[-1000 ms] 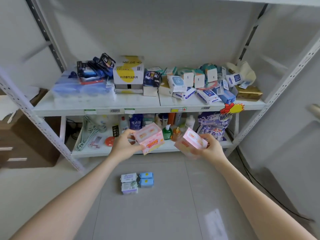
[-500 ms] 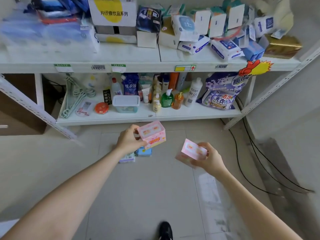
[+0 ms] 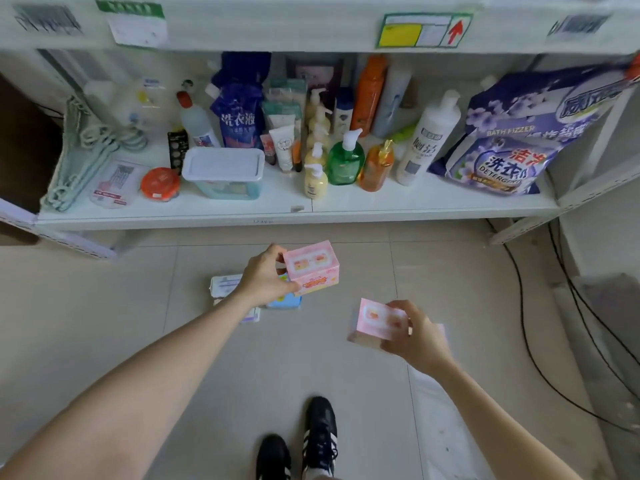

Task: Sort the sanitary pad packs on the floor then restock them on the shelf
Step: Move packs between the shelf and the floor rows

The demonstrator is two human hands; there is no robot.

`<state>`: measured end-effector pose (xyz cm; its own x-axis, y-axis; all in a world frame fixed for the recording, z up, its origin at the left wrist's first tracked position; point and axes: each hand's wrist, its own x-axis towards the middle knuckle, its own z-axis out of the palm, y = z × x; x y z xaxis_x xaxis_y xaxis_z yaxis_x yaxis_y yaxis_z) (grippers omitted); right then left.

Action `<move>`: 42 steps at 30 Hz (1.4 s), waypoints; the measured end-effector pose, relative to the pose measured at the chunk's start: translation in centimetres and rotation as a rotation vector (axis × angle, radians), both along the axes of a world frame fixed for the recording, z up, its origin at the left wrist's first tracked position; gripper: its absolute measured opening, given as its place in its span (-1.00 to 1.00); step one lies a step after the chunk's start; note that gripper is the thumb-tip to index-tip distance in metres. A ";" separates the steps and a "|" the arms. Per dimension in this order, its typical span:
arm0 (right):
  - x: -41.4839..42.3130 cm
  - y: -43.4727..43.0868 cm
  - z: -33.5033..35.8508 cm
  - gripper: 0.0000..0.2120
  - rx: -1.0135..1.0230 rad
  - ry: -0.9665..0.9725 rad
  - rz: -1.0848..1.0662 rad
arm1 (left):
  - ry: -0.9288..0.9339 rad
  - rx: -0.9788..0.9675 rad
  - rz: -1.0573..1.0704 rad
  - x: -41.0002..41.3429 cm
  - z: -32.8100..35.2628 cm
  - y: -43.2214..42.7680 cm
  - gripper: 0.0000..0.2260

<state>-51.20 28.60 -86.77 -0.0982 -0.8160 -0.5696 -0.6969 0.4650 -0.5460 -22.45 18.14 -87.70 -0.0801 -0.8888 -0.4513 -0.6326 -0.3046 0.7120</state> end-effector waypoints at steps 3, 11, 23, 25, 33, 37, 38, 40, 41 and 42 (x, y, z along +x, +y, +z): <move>0.1 -1.8 -5.8 -0.45 0.013 -0.030 -0.005 | -0.005 -0.001 -0.033 -0.6 -6.1 -2.1 -0.50; 1.1 -5.7 -21.9 -0.43 -0.018 -0.049 -0.016 | -0.014 -0.035 -0.108 -1.7 -22.0 -7.5 -0.44; 2.0 -8.0 -38.9 -0.41 -0.078 -0.151 -0.026 | -0.090 -0.088 -0.274 -2.6 -36.7 -11.0 -0.47; 2.1 -8.1 -40.3 -0.41 -0.083 -0.160 -0.017 | -0.114 -0.076 -0.319 -2.9 -37.8 -11.3 -0.47; 2.9 -7.9 -43.4 -0.25 -0.131 -0.221 -0.022 | -0.212 0.036 -0.525 -2.7 -39.5 -12.5 -0.49; 3.6 -8.0 -43.8 -0.11 -0.139 -0.246 -0.010 | -0.194 0.050 -0.509 -2.6 -39.8 -13.0 -0.60; 3.8 -8.1 -43.9 -0.10 -0.141 -0.251 -0.012 | -0.187 0.057 -0.502 -2.7 -39.9 -13.0 -0.63; 4.3 -8.5 -44.0 -0.11 -0.141 -0.269 -0.019 | -0.167 0.086 -0.489 -2.7 -40.0 -13.0 -0.66; 4.6 -8.8 -44.0 -0.12 -0.146 -0.281 -0.020 | -0.165 0.097 -0.488 -2.7 -40.0 -13.0 -0.67; 4.9 -9.0 -44.0 -0.15 -0.157 -0.293 -0.019 | -0.172 0.105 -0.491 -2.8 -40.0 -13.0 -0.67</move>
